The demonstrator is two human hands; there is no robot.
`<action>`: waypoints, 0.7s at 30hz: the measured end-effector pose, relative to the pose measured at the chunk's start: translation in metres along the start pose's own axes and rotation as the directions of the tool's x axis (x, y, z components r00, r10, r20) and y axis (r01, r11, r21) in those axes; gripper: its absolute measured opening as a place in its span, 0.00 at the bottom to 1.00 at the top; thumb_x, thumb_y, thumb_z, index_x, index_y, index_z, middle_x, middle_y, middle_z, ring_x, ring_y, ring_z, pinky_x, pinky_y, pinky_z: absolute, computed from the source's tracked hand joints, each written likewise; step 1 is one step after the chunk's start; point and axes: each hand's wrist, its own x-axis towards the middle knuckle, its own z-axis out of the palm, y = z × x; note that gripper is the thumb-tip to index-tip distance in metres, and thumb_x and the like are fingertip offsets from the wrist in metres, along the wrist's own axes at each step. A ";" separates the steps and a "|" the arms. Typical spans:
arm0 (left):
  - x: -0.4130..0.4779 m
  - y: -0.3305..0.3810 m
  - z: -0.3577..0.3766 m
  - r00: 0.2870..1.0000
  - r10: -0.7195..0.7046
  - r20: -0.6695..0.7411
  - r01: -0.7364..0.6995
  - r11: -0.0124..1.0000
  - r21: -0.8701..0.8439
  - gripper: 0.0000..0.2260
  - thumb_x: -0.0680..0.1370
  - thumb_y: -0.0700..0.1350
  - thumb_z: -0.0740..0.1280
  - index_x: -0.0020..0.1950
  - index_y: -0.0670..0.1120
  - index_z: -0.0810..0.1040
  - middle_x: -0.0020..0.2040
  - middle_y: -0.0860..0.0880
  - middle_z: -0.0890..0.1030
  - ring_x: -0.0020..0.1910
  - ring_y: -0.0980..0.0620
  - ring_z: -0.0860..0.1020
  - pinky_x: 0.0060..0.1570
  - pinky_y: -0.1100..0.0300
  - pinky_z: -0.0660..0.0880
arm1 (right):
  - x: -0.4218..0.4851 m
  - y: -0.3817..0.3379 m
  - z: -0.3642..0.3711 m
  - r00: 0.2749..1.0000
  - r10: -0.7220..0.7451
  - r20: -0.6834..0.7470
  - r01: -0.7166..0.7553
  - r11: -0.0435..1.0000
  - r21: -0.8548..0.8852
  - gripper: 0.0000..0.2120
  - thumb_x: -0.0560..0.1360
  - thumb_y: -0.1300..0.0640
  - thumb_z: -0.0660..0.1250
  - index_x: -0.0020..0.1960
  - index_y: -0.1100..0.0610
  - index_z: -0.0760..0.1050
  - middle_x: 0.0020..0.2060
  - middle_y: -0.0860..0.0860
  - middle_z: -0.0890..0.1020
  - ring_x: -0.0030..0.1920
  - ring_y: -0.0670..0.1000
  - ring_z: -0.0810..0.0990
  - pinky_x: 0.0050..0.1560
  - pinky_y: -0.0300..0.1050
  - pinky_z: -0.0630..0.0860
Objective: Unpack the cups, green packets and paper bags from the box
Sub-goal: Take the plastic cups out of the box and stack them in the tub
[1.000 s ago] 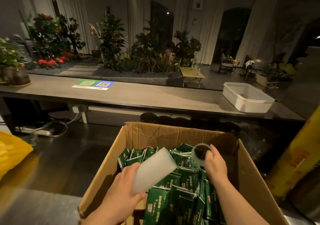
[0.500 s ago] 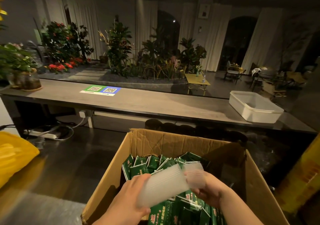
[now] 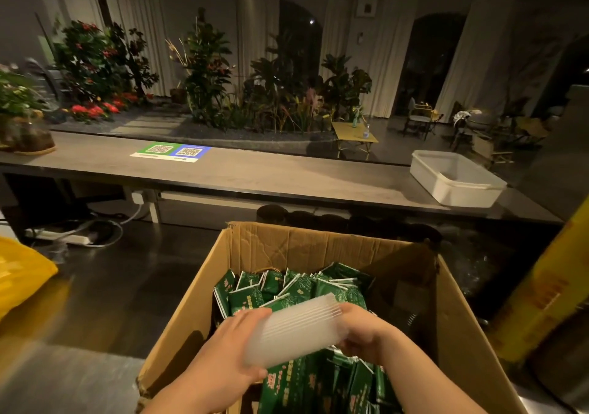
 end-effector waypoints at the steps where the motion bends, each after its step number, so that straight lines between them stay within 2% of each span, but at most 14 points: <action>1: 0.000 0.000 0.000 1.000 0.004 -0.001 -0.004 1.000 -0.001 0.39 0.74 0.53 0.76 0.75 0.70 0.56 0.70 0.71 0.59 0.69 0.62 0.64 0.75 0.48 0.63 | 0.000 0.000 0.005 1.000 -0.010 0.000 0.010 0.999 -0.042 0.19 0.67 0.59 0.67 0.56 0.50 0.84 0.38 0.51 0.78 0.30 0.46 0.67 0.29 0.39 0.60; 4: 0.000 0.001 0.000 1.000 0.010 -0.012 -0.010 1.000 0.011 0.38 0.74 0.51 0.76 0.73 0.70 0.55 0.68 0.71 0.60 0.68 0.62 0.65 0.75 0.49 0.63 | 0.002 0.002 0.014 0.997 -0.052 0.048 0.056 0.995 -0.088 0.16 0.74 0.56 0.66 0.60 0.48 0.81 0.40 0.50 0.79 0.31 0.47 0.68 0.29 0.39 0.61; 5: -0.001 0.001 0.000 1.000 0.007 -0.018 -0.007 1.000 0.007 0.38 0.74 0.50 0.76 0.72 0.70 0.55 0.66 0.71 0.60 0.67 0.62 0.65 0.74 0.50 0.64 | 0.003 0.001 0.013 0.998 -0.053 0.018 0.054 0.994 -0.091 0.15 0.78 0.57 0.64 0.62 0.49 0.80 0.40 0.49 0.78 0.30 0.46 0.68 0.28 0.39 0.61; 7: 0.000 0.002 0.000 0.999 -0.005 -0.036 0.005 1.000 0.004 0.38 0.74 0.50 0.77 0.70 0.70 0.54 0.63 0.72 0.60 0.66 0.62 0.66 0.74 0.50 0.64 | 0.010 0.001 0.001 0.985 -0.056 -0.164 0.046 0.997 -0.069 0.13 0.83 0.55 0.60 0.65 0.53 0.77 0.47 0.51 0.79 0.30 0.45 0.71 0.29 0.40 0.65; 8: 0.000 0.002 0.000 0.999 -0.016 -0.048 0.016 1.000 0.007 0.38 0.74 0.50 0.77 0.70 0.70 0.53 0.61 0.73 0.59 0.65 0.62 0.65 0.74 0.50 0.65 | 0.012 0.000 -0.008 0.948 -0.072 -0.311 0.048 0.995 -0.086 0.13 0.85 0.52 0.59 0.66 0.54 0.75 0.53 0.52 0.79 0.34 0.46 0.76 0.32 0.41 0.70; 10: 0.001 0.000 -0.001 0.997 -0.037 -0.072 0.038 0.999 -0.001 0.38 0.74 0.51 0.77 0.69 0.70 0.52 0.60 0.73 0.59 0.65 0.62 0.65 0.74 0.49 0.65 | 0.012 0.001 -0.033 0.766 -0.157 -0.623 -0.040 0.956 -0.290 0.17 0.84 0.51 0.60 0.72 0.53 0.70 0.67 0.53 0.74 0.51 0.51 0.81 0.49 0.47 0.79; 11: 0.002 -0.001 -0.001 0.996 -0.039 -0.082 0.039 0.999 -0.002 0.38 0.74 0.52 0.77 0.70 0.69 0.52 0.60 0.73 0.59 0.65 0.62 0.65 0.74 0.49 0.65 | 0.006 0.004 -0.049 0.691 -0.205 -0.693 -0.128 0.909 -0.397 0.21 0.84 0.53 0.61 0.76 0.52 0.67 0.74 0.52 0.68 0.60 0.54 0.79 0.57 0.49 0.78; 12: 0.002 -0.001 0.000 0.995 -0.037 -0.089 0.037 0.999 -0.002 0.39 0.74 0.52 0.77 0.70 0.69 0.52 0.61 0.72 0.59 0.66 0.62 0.65 0.74 0.49 0.65 | -0.001 0.006 -0.063 0.648 -0.221 -0.729 -0.208 0.869 -0.448 0.25 0.83 0.55 0.62 0.79 0.50 0.62 0.79 0.50 0.60 0.66 0.57 0.76 0.61 0.51 0.76; 14: 0.002 -0.001 -0.001 0.996 -0.039 -0.086 0.038 0.999 -0.012 0.38 0.74 0.52 0.77 0.70 0.68 0.52 0.63 0.70 0.59 0.66 0.61 0.64 0.74 0.48 0.65 | -0.013 0.007 -0.084 0.623 -0.166 -0.764 -0.333 0.828 -0.452 0.33 0.82 0.58 0.63 0.83 0.49 0.53 0.82 0.48 0.51 0.73 0.61 0.70 0.68 0.56 0.72; 15: 0.002 0.000 -0.001 0.996 -0.040 -0.080 0.039 0.999 -0.018 0.38 0.74 0.52 0.77 0.70 0.68 0.52 0.63 0.69 0.59 0.66 0.61 0.64 0.74 0.48 0.65 | -0.017 0.008 -0.090 0.624 -0.119 -0.772 -0.388 0.811 -0.438 0.36 0.81 0.58 0.65 0.83 0.49 0.51 0.83 0.49 0.51 0.75 0.61 0.69 0.69 0.58 0.72; 17: 0.003 0.001 0.000 0.996 -0.045 -0.079 0.043 0.999 -0.024 0.38 0.74 0.51 0.77 0.72 0.68 0.53 0.64 0.69 0.59 0.66 0.61 0.64 0.74 0.47 0.66 | -0.018 0.016 -0.095 0.612 -0.017 -0.790 -0.472 0.794 -0.383 0.36 0.80 0.60 0.67 0.83 0.52 0.54 0.82 0.54 0.55 0.75 0.62 0.68 0.69 0.59 0.72; 19: 0.003 0.000 0.000 0.995 -0.055 -0.084 0.052 0.998 -0.030 0.39 0.74 0.52 0.77 0.73 0.67 0.54 0.65 0.68 0.60 0.66 0.61 0.65 0.74 0.47 0.67 | -0.016 0.025 -0.095 0.579 0.039 -0.814 -0.520 0.787 -0.332 0.31 0.80 0.62 0.67 0.80 0.53 0.62 0.80 0.57 0.59 0.75 0.63 0.67 0.71 0.59 0.73; 21: 0.003 -0.002 0.000 0.995 -0.054 -0.082 0.052 0.998 -0.025 0.39 0.74 0.52 0.77 0.74 0.66 0.54 0.66 0.68 0.60 0.67 0.61 0.64 0.74 0.47 0.67 | -0.018 0.025 -0.093 0.529 -0.023 -0.849 -0.514 0.787 -0.342 0.24 0.79 0.60 0.68 0.74 0.52 0.70 0.75 0.56 0.67 0.74 0.62 0.68 0.71 0.59 0.73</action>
